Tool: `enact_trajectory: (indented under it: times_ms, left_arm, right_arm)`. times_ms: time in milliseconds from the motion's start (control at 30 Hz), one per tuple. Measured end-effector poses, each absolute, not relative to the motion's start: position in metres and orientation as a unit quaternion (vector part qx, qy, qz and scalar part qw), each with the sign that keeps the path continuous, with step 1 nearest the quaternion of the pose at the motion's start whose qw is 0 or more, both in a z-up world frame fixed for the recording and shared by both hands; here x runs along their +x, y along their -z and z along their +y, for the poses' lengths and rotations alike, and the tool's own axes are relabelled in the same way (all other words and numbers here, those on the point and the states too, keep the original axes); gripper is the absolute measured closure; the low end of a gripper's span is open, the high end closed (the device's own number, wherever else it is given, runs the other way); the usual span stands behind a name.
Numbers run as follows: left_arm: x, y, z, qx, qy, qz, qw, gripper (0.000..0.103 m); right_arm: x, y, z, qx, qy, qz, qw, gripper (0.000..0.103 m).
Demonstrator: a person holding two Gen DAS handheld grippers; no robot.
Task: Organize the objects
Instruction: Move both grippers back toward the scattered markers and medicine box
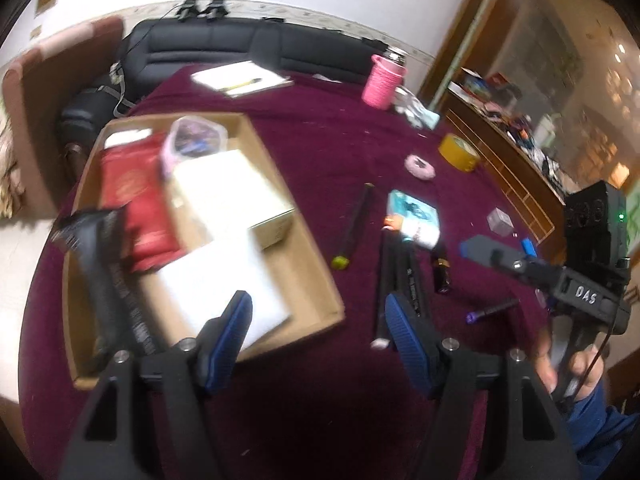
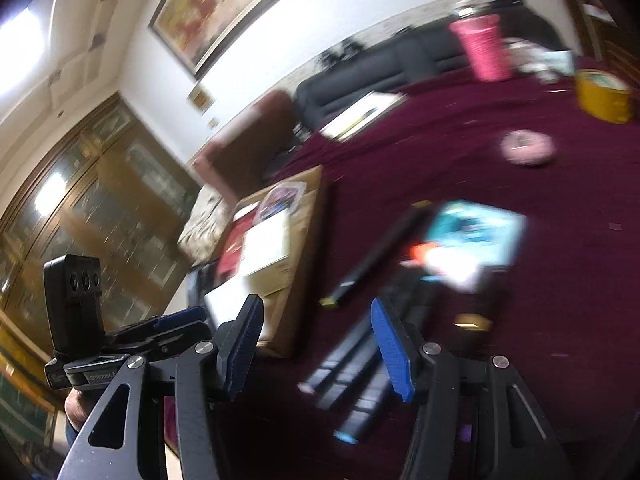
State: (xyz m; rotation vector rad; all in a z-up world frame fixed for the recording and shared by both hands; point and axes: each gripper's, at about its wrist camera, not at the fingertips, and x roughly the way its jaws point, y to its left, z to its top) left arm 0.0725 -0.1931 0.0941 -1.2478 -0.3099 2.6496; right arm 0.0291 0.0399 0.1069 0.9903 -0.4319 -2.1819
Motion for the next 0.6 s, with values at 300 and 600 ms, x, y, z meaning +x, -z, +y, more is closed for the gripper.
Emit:
enact_trajectory:
  times_ms: [300,600]
  left_arm:
    - [-0.010,-0.072,-0.127,-0.473,-0.876,-0.016,0.090,0.041]
    - [-0.066,-0.047,-0.101,-0.505,-0.861,0.012,0.060,0.049]
  right_arm:
    - [0.025,-0.100,0.122,0.370,0.853,-0.221,0.296,0.042]
    - [0.023,-0.091,0.148,0.376,0.849,-0.241,0.283,0.042]
